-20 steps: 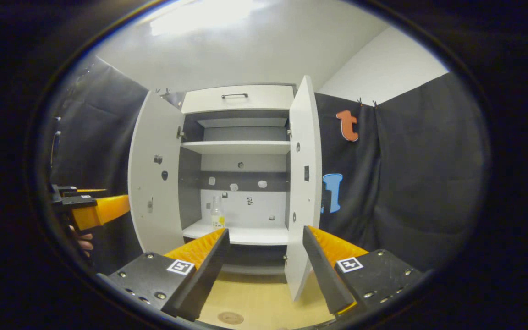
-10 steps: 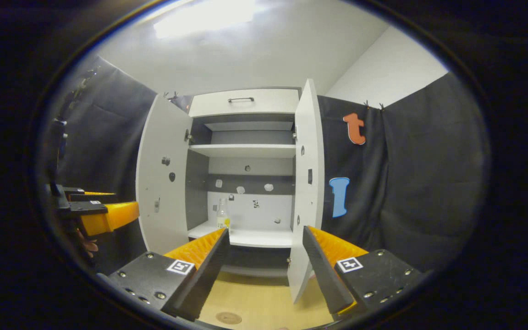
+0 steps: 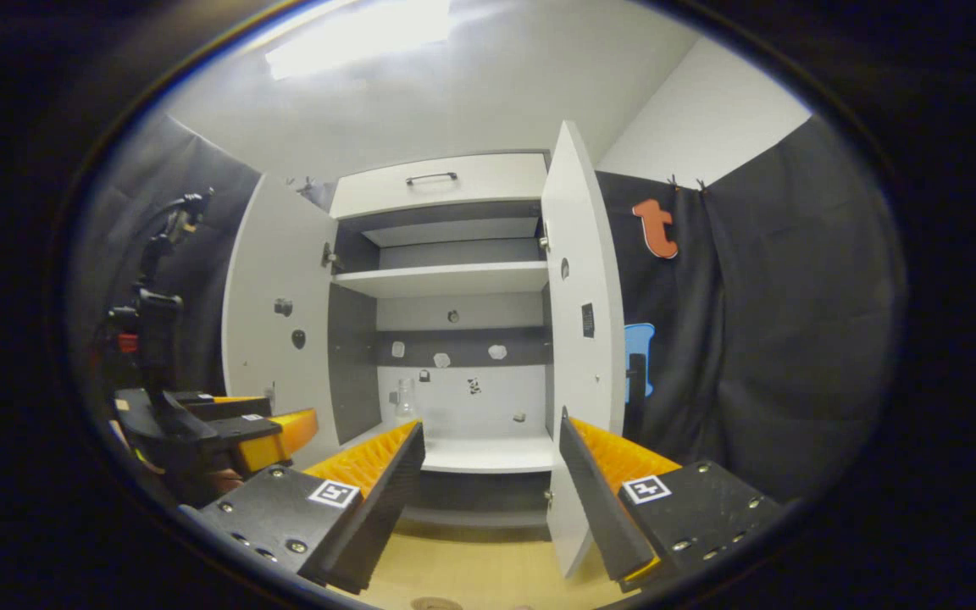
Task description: Grasp the bottle in the cabinet with the left hand and place it on the coaster, then close the right door with the right hand and the left door with the left hand.
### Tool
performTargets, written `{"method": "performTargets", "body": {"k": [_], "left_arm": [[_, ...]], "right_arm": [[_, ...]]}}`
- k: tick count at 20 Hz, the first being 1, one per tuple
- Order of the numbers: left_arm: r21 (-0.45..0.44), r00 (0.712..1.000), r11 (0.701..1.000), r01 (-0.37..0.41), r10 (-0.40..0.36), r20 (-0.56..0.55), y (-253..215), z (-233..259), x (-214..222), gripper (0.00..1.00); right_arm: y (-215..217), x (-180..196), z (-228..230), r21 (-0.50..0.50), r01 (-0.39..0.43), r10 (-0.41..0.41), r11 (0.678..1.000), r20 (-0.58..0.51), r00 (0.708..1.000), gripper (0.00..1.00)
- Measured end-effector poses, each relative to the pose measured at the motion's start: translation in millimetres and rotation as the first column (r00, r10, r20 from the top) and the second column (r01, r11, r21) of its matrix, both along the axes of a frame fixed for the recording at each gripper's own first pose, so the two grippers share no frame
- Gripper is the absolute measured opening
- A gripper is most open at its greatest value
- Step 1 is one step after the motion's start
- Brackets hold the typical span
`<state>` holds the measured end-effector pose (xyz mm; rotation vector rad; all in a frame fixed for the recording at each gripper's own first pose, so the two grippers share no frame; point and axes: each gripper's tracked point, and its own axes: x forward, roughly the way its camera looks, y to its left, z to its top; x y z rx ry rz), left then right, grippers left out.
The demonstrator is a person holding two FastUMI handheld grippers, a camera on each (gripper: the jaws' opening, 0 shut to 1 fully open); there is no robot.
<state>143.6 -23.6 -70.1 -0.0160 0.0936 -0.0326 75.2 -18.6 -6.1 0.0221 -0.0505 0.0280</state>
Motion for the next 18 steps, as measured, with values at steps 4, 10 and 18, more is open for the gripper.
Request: {"method": "performTargets", "body": {"k": [4,10,18], "left_arm": [[-0.025,1.0,1.0,0.008,-0.008,0.029,2.0,-18.9,87.7,0.97],[-0.042,0.999,0.999,0.017,-0.016,0.027,4.8,-61.9,190.1,0.97],[-0.067,0.999,0.997,-0.027,0.029,0.023,20.3,-105.5,278.2,0.97]], "right_arm": [[6.6,35.3,-1.9,0.039,0.008,-0.008,0.999,0.005,1.0,0.95],[0.0,62.9,-3.8,0.038,0.047,-0.047,0.998,-0.004,0.999,0.97],[-11.0,64.9,-11.6,0.008,0.11,-0.109,0.994,-0.025,0.994,0.98]]}}
